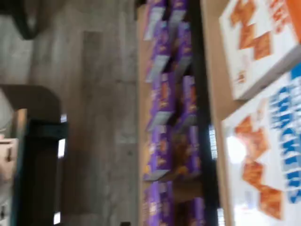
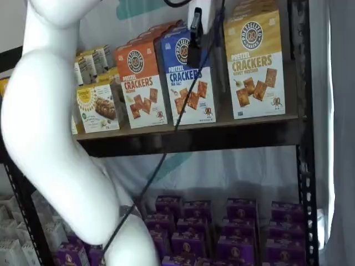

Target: Retrieve the yellow and white box located on the top shelf, the sixth one from the left

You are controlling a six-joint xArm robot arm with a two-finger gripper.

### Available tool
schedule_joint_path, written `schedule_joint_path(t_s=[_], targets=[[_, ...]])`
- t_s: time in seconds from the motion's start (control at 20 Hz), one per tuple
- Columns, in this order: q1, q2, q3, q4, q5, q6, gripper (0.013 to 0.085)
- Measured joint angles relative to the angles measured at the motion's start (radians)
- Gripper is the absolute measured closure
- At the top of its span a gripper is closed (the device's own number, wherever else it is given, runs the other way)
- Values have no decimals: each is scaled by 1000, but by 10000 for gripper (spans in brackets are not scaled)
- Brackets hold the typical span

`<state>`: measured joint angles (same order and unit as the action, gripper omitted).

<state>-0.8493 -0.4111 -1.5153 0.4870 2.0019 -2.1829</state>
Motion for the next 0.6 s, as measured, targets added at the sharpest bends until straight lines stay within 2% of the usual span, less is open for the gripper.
schedule_joint_path(t_s=[0.15, 0.3, 0.45, 0.6], targets=[[-42, -32, 40, 77, -75, -10, 130], [-69, -64, 88, 135, -162, -29, 130], [-78, -87, 126, 168, -250, -51, 130], [-65, -95, 147, 170, -333, -71, 130]])
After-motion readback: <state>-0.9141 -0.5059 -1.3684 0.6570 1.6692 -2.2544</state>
